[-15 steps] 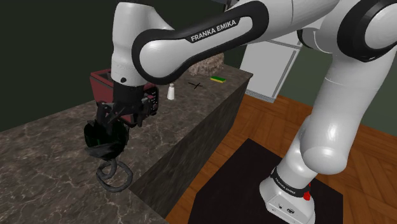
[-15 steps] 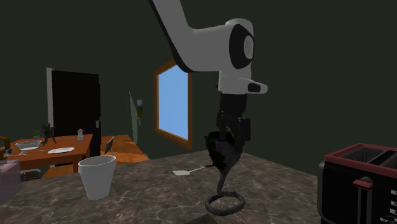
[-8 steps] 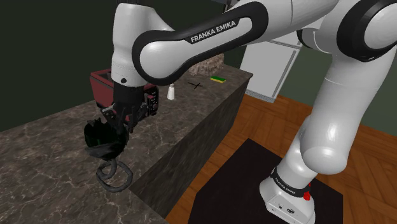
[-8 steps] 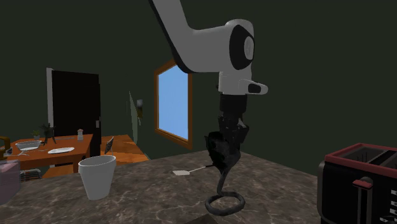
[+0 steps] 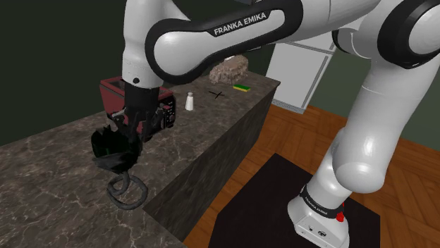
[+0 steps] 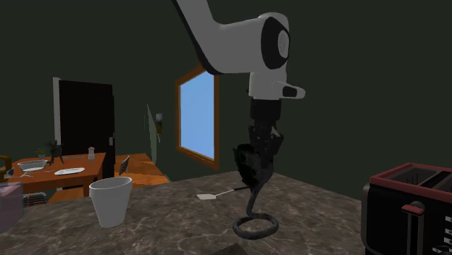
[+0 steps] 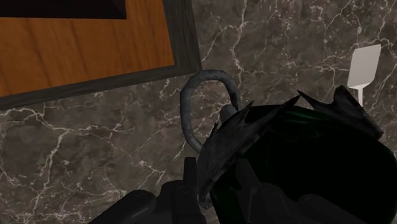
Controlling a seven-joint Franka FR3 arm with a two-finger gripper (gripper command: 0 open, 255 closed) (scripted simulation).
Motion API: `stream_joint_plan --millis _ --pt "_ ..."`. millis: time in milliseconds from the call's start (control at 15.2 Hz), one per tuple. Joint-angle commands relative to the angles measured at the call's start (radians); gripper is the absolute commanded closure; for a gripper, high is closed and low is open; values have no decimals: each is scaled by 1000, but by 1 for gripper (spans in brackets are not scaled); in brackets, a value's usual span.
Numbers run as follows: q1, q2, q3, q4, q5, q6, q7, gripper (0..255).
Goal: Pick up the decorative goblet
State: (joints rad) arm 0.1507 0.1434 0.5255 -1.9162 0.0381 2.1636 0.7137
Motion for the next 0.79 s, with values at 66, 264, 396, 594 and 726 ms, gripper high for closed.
stream_joint_plan --millis 66,264,396,594,726 --pt "-1 -13 1 28 6 -38 -1 255" --pt "-3 -24 2 56 12 -77 -1 255" --pt "-4 -31 2 77 14 -102 -2 255" --pt "-5 -38 2 109 18 -141 -1 255" --pt "-5 -39 2 110 18 -143 -1 255"
